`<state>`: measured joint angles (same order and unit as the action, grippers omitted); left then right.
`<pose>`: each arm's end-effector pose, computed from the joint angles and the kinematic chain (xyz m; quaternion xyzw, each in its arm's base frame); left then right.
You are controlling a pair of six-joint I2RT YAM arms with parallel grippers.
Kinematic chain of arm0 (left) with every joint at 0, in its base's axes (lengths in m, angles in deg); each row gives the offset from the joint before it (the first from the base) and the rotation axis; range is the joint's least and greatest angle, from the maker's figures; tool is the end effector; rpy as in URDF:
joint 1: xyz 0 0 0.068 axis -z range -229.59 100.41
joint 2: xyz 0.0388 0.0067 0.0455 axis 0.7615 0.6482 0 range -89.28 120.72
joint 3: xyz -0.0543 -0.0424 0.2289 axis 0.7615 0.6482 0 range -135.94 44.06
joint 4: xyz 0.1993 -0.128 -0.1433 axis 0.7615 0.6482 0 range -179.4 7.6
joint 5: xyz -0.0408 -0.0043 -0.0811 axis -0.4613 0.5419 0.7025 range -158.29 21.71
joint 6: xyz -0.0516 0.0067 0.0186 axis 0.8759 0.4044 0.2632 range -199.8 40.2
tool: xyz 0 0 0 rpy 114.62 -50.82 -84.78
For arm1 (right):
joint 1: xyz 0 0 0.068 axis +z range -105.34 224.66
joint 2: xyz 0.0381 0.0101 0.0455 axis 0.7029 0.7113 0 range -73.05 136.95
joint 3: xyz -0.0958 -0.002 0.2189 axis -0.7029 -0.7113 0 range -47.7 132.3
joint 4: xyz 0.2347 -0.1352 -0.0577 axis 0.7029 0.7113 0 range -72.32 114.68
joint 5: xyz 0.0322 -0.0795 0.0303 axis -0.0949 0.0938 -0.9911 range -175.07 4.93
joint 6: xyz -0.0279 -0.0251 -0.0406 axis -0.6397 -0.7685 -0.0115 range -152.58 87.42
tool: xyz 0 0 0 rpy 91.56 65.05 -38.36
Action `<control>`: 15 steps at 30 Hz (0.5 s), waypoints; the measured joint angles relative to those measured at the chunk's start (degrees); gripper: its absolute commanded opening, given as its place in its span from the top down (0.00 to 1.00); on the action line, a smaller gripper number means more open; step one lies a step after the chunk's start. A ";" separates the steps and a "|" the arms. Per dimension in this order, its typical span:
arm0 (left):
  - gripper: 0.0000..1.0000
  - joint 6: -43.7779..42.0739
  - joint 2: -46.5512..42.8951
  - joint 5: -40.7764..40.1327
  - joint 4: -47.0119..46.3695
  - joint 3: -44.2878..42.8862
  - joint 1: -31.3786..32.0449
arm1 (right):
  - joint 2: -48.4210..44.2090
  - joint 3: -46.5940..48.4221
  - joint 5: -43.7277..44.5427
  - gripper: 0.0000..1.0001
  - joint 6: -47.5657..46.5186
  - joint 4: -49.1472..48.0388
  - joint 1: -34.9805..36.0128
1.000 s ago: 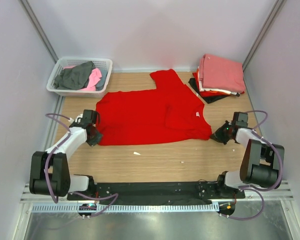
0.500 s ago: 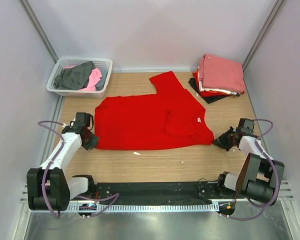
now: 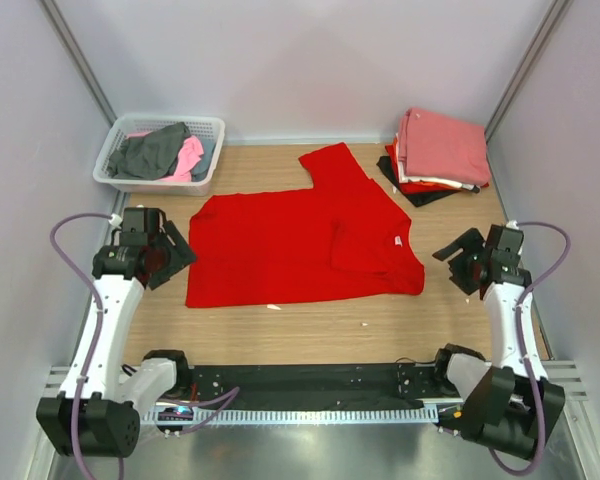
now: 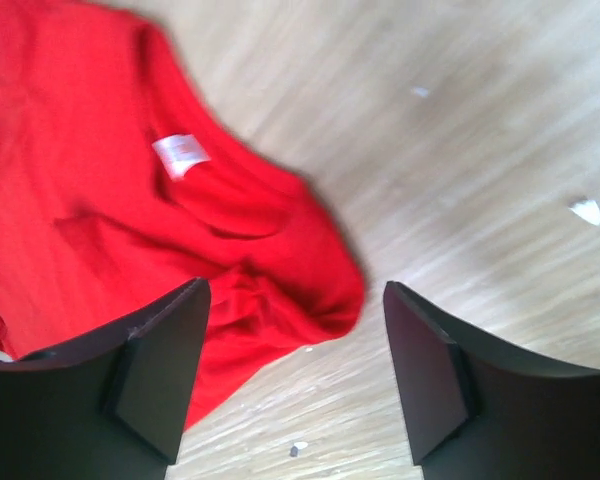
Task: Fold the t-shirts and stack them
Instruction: Fold the tshirt
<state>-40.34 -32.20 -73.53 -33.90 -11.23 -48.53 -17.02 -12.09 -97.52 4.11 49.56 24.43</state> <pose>0.2189 -0.0007 0.2636 -0.3273 0.9010 -0.0562 0.2790 0.2147 -0.0704 0.1807 0.4175 0.8438 0.1475 0.3032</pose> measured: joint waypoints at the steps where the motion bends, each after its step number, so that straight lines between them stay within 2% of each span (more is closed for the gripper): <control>1: 0.28 -1.68 -0.87 0.61 0.57 -0.72 0.00 | -1.07 1.51 1.07 0.33 -0.04 0.33 2.01; 2: 0.28 -2.89 -1.46 1.31 0.96 -1.01 0.00 | -1.22 3.15 2.14 0.35 -0.02 0.92 4.50; 4: 0.28 -5.25 -2.78 4.13 1.20 -0.72 -0.02 | 0.90 8.85 7.26 0.39 0.00 1.86 15.61; 6: 0.28 -6.47 -3.67 6.40 1.16 0.17 0.00 | 6.25 16.44 11.45 0.43 -0.11 2.32 27.91; 9: 0.30 -7.21 -4.00 7.69 1.57 0.76 -0.04 | 14.56 24.41 15.67 0.47 -0.74 1.62 40.02; 10: 0.30 -7.30 -4.13 7.93 1.57 0.79 -0.09 | 17.14 26.12 16.55 0.53 -1.11 1.44 42.82; 13: 0.30 -7.30 -5.20 8.11 1.55 0.98 -0.11 | 26.73 31.04 18.43 0.62 -3.21 2.45 48.74; 15: 0.30 -7.21 -6.75 8.11 1.55 1.22 -0.13 | 33.62 34.60 20.09 0.62 -4.52 3.96 51.17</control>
<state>-47.55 -38.95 -65.42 -32.35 -10.01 -48.67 16.60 22.51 -77.43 -0.42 53.52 75.60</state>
